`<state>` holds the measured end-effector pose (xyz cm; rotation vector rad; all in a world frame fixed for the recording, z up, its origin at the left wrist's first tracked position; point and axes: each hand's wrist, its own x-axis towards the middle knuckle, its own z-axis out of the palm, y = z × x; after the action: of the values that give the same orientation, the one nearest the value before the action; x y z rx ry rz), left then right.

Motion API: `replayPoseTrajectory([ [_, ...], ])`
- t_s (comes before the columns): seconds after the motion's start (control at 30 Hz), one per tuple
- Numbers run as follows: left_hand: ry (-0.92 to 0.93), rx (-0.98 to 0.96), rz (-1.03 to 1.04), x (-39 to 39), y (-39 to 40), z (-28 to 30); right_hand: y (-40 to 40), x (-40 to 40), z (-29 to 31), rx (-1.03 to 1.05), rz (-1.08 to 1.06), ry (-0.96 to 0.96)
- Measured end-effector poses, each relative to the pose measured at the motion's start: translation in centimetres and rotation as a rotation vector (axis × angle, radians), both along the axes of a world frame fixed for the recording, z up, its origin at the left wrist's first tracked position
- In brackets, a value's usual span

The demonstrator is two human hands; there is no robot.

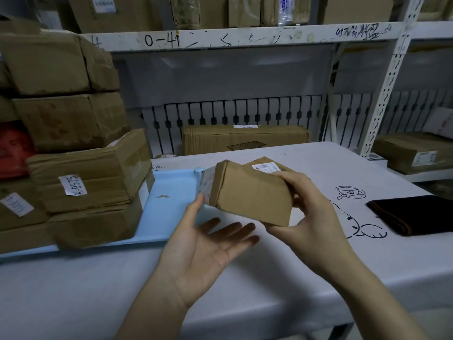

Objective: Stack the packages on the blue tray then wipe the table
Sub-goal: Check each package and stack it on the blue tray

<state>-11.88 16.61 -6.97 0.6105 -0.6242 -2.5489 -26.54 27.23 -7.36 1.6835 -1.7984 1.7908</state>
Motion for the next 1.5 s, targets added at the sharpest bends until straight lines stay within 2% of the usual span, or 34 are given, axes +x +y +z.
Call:
replayPoseTrajectory([
  [0.17, 0.052, -0.136, -0.018, 0.2, 0.0, 0.6, -0.1, -0.6, -1.2, 0.063, 0.036, 0.217],
  [0.33, 0.058, -0.204, 0.008, 0.4, 0.1, 0.3, 0.6, -0.5, -1.7, 0.162, 0.132, 0.146],
  [0.57, 0.072, -0.312, -0.073, 0.6, -0.5, -1.2, 0.6, -0.6, -2.2, 0.193, 0.123, 0.079],
  [0.83, 0.091, -0.364, -0.063, 0.8, -0.9, -2.1, 1.0, -0.2, -1.8, 0.248, 0.161, 0.044],
  [1.03, 0.032, -0.400, -0.003, 0.4, -0.6, -2.0, 0.3, 0.4, -1.8, 0.272, -0.050, 0.141],
  [1.13, -0.059, -0.472, 0.103, 0.0, 0.1, -1.5, -0.2, 1.0, -1.9, 0.298, -0.101, 0.190],
  [1.33, -0.156, -0.681, 0.158, -0.4, 1.8, -0.4, -0.4, 2.3, -1.5, 0.440, 0.074, -0.005],
  [1.5, -0.246, -0.874, 0.175, -0.6, 1.7, -0.6, -0.8, 2.6, -1.5, 0.335, 0.131, -0.329],
])
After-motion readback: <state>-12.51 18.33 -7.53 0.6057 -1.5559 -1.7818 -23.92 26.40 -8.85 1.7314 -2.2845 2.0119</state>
